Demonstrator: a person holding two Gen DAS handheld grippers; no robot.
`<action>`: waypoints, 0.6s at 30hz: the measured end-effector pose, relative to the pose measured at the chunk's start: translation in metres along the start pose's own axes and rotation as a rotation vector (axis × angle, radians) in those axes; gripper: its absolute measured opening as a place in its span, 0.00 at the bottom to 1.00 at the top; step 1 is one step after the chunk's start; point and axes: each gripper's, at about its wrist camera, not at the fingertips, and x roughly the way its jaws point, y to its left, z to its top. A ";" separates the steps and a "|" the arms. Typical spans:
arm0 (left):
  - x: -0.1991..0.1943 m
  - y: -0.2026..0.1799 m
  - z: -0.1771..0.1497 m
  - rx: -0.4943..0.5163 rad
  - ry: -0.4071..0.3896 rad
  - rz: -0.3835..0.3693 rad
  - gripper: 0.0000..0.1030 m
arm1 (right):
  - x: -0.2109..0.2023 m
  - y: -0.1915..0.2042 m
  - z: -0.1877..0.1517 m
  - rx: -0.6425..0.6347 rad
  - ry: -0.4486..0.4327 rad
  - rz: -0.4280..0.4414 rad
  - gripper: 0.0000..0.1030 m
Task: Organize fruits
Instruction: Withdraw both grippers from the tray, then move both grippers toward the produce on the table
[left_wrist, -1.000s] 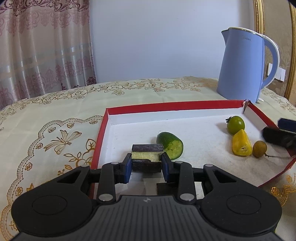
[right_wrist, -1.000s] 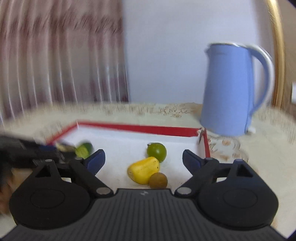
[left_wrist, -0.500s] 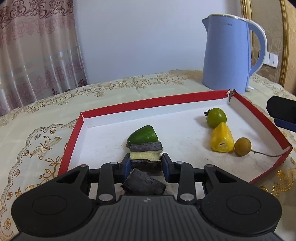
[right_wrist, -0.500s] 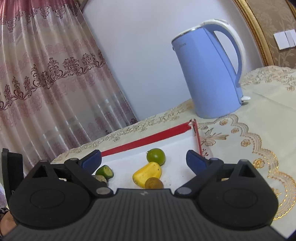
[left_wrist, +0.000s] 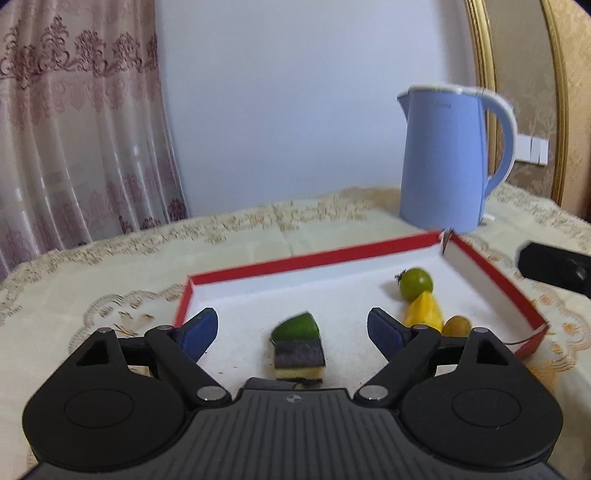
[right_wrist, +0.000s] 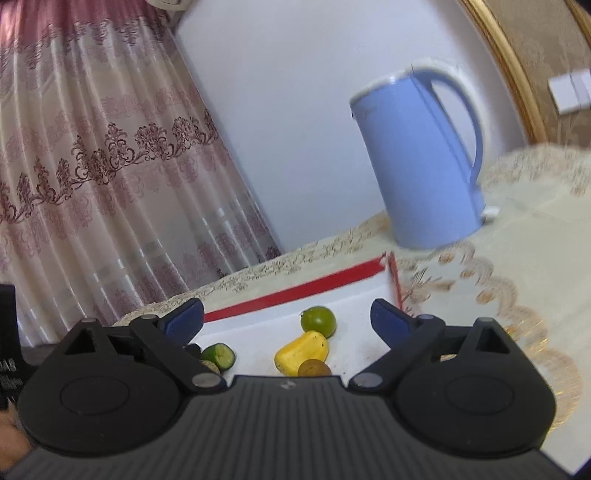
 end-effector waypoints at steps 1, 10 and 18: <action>-0.008 0.003 0.000 0.001 -0.012 -0.005 0.86 | -0.010 0.005 0.000 -0.022 0.005 0.007 0.93; -0.075 0.036 -0.034 -0.018 -0.035 -0.007 0.89 | -0.033 0.059 -0.037 -0.338 0.273 -0.014 0.66; -0.096 0.056 -0.057 -0.056 0.000 0.003 0.89 | -0.005 0.071 -0.050 -0.383 0.404 -0.034 0.56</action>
